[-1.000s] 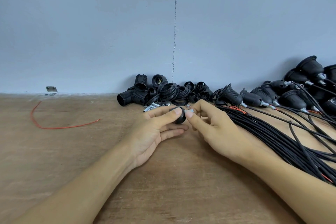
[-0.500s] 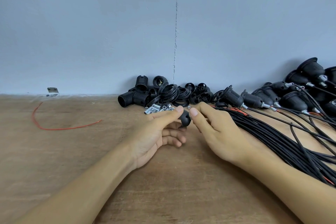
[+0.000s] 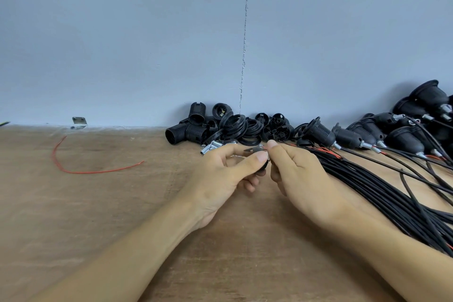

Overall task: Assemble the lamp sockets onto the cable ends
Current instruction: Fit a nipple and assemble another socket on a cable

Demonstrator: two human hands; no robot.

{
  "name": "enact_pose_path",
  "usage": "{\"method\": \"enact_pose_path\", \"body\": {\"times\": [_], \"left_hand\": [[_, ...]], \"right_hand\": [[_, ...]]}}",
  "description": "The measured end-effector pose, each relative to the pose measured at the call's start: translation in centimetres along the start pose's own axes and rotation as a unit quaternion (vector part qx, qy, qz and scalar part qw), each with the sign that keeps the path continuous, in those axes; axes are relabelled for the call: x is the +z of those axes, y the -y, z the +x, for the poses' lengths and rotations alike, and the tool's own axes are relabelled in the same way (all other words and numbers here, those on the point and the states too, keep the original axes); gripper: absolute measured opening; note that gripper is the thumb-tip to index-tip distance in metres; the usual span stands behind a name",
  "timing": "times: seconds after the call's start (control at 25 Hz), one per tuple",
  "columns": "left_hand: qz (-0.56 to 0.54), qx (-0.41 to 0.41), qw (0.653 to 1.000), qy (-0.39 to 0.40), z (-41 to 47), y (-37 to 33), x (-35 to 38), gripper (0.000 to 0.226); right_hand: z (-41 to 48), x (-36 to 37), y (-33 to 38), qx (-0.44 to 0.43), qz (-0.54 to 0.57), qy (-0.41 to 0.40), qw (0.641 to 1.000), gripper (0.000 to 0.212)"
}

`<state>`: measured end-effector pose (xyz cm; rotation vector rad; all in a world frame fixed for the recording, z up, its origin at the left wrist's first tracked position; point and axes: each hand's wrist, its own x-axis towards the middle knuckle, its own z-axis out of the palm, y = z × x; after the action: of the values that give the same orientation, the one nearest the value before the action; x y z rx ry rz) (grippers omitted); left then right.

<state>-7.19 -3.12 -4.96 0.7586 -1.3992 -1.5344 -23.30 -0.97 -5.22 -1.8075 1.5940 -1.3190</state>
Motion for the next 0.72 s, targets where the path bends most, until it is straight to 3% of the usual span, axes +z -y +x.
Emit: {"method": "enact_pose_path", "body": {"times": [0.12,0.24,0.4,0.56,0.64,0.72], "left_hand": [[0.112,0.066,0.991,-0.036,0.0,0.4,-0.2,0.04],[0.215,0.147,0.964,-0.044,-0.2,0.7,-0.2,0.03],[0.349,0.278,0.894,-0.046,-0.3,0.9,-0.4,0.028],[0.412,0.32,0.851,-0.056,-0.1,1.2,-0.6,0.03],[0.405,0.295,0.863,-0.064,0.1,1.5,-0.7,0.033],[0.392,0.252,0.882,-0.069,0.5,1.9,-1.2,0.042]], "right_hand": [[0.1,0.2,0.4,0.098,0.076,0.031,0.992,0.058],[0.2,0.2,1.1,0.198,0.203,0.057,0.957,0.049],[0.1,0.0,1.6,0.282,0.285,0.095,0.911,0.053],[0.1,-0.2,1.6,0.3,0.321,0.119,0.89,0.056],[0.1,-0.1,1.3,0.277,0.319,0.111,0.9,0.053],[0.1,0.2,0.8,0.217,0.263,0.09,0.936,0.051]]}}
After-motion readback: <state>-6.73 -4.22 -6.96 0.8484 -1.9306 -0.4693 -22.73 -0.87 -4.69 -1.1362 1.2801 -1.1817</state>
